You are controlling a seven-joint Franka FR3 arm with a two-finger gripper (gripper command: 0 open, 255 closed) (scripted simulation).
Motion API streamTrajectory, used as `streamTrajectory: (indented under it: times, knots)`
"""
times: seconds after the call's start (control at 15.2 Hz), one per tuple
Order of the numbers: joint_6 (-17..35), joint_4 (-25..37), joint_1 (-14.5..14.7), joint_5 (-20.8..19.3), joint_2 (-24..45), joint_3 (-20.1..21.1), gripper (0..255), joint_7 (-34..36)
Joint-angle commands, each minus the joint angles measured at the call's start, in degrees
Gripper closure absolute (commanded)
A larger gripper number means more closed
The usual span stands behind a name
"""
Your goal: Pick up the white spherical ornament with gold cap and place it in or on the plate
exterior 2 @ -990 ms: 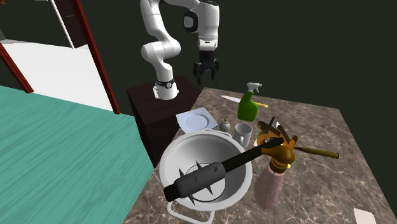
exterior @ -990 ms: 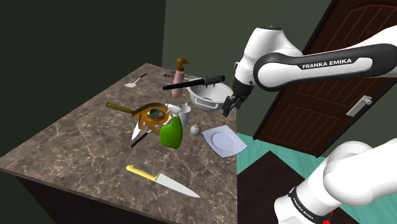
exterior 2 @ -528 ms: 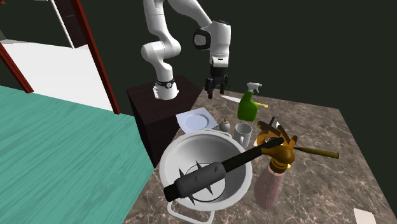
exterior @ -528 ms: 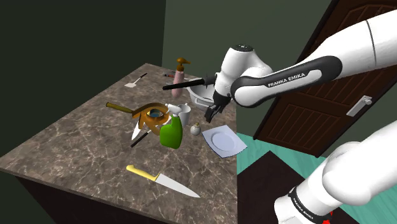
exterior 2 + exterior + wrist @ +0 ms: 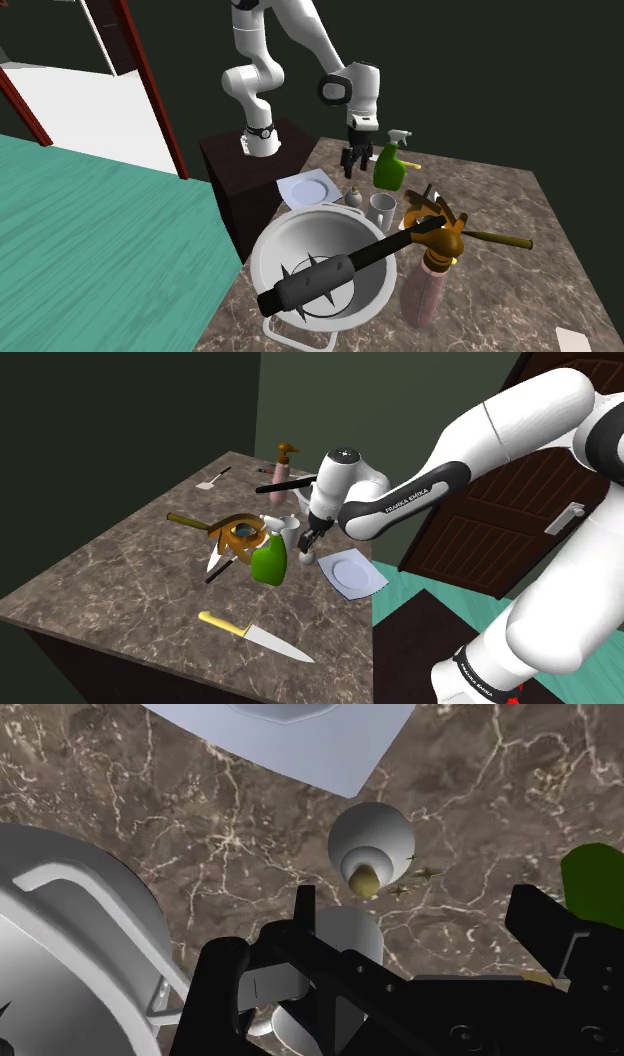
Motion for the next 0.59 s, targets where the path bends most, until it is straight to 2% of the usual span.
streamTrajectory:
  times: [0.0,0.33,0.53]
  knots:
    - [1.4,0.3,0.0,-2.0,1.9,-0.5,0,1.3]
    - [3.9,1.0,0.3,-5.4,5.4,-1.7,0,3.7]
    - [3.9,1.0,0.3,-5.4,5.4,-1.7,0,3.7]
